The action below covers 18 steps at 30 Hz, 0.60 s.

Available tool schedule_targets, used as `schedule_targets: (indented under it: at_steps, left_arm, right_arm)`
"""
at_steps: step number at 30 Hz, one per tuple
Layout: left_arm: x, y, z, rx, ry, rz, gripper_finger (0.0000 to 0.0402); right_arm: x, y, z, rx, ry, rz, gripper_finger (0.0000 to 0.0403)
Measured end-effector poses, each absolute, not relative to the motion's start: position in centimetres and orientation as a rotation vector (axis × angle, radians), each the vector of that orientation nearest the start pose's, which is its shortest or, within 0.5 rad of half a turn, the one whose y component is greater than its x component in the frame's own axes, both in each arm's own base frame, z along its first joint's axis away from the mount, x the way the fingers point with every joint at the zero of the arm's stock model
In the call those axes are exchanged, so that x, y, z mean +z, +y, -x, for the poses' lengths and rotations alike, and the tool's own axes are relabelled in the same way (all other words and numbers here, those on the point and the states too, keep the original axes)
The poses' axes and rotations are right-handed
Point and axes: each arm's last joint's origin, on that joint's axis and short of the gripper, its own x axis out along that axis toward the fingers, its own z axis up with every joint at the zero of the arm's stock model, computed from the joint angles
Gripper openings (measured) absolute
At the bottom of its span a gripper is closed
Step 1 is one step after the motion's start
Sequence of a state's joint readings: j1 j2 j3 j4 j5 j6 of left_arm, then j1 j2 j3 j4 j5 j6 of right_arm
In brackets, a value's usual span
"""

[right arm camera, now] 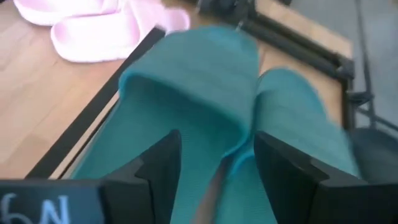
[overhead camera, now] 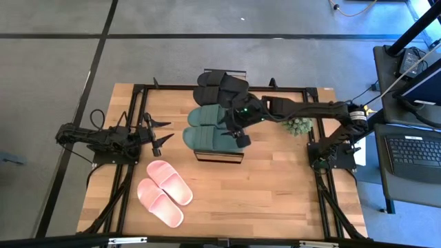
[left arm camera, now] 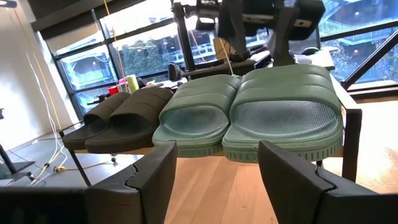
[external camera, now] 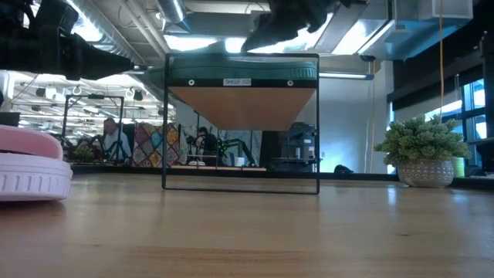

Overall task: Pick and place slides into the shelf
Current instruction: Put the top pink slipper under the shelf

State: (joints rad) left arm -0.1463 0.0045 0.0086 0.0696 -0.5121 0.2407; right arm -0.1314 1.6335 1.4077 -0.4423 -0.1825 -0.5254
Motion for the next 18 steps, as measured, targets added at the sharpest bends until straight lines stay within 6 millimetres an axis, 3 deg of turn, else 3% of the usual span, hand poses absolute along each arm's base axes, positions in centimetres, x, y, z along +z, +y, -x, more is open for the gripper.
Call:
schedule_targets:
  at_steps: [5,15,18]
  left_arm:
    - [17.1,-0.1,-9.6,0.331,-0.015,-0.198,0.0217]
    - [17.0,-0.1,-9.7,0.311,-0.012,-0.195,0.0217]
    - [17.1,-0.1,-9.7,0.311,-0.012,-0.201,0.0217]
  right_arm:
    - [29.8,-4.1,-35.7,0.190,0.682,0.389,0.0200]
    - [31.3,-2.3,-33.4,0.175,0.745,0.332,0.0200]
    - [30.7,-1.1,-32.7,0.160,0.777,0.315,0.0200]
